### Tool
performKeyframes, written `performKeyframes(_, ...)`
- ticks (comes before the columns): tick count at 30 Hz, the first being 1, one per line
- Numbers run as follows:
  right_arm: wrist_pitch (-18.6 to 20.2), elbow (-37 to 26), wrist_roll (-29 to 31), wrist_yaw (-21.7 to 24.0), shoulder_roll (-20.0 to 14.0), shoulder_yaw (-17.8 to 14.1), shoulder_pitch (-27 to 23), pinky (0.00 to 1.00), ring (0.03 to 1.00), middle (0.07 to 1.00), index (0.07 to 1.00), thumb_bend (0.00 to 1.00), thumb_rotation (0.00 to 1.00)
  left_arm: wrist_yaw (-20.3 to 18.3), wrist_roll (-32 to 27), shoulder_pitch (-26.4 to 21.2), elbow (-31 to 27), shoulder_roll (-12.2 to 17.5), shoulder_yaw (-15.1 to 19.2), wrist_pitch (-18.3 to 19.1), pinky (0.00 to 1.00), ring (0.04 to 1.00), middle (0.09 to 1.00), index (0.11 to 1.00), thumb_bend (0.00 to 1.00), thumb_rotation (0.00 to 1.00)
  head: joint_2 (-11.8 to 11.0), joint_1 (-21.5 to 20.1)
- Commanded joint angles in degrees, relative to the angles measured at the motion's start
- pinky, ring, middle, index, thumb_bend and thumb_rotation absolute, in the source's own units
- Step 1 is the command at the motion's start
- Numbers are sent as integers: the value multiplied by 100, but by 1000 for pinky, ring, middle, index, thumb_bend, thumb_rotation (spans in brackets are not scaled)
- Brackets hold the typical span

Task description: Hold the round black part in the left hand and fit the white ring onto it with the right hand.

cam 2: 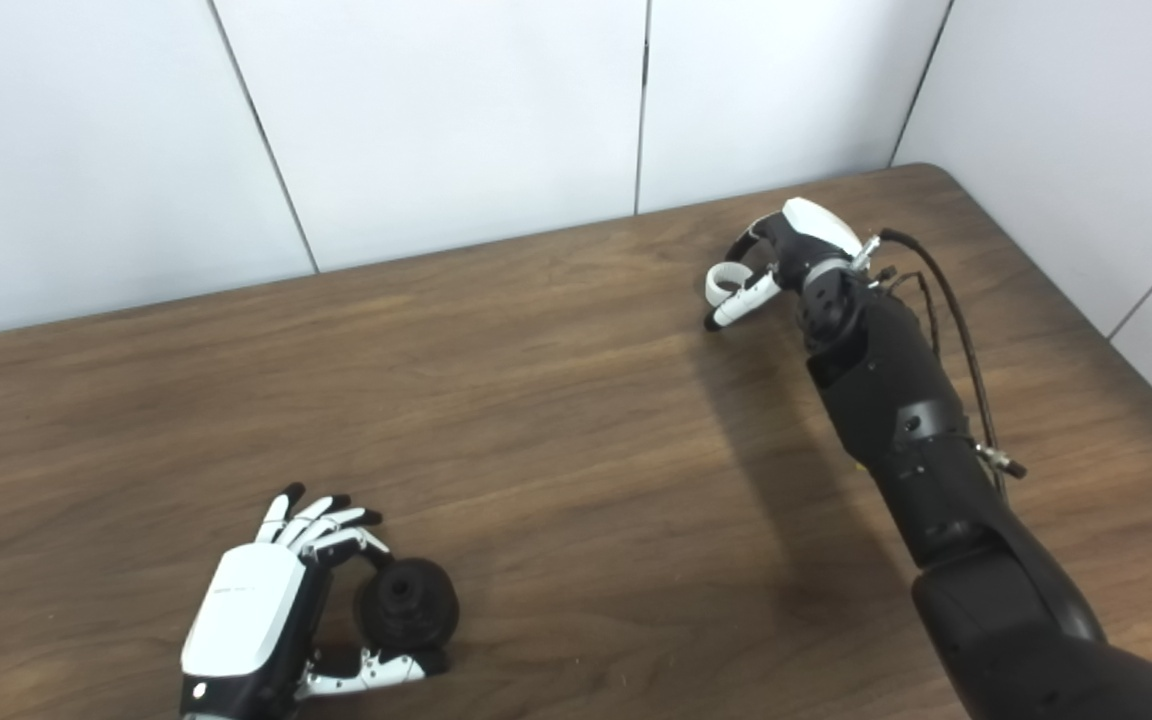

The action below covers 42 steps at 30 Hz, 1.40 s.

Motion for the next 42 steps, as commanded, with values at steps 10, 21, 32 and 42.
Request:
performKeyframes(10, 0, -33, 52, -98, -158, 18, -314, 1000, 1000, 922, 645, 828, 159, -139, 188, 89, 24, 30, -57, 18, 1000, 877, 774, 483, 525, 56, 14, 41)
performKeyframes(21, -1, -104, 1, -11, -249, 51, -231, 1000, 1000, 894, 652, 795, 164, -166, 174, 91, -11, 45, -28, 22, 1000, 876, 773, 483, 525, 55, 36, 19)
performKeyframes(32, 1, -152, -55, 50, -226, -47, -219, 1000, 1000, 897, 651, 791, 172, -235, 197, 92, -51, 49, -30, 47, 1000, 871, 770, 483, 525, 55, 51, 31)
performKeyframes(42, -1, -144, -143, 80, -183, -150, -185, 1000, 1000, 917, 647, 796, 159, -243, 213, 104, -75, 53, -17, 43, 1000, 869, 768, 483, 525, 56, 65, 29)
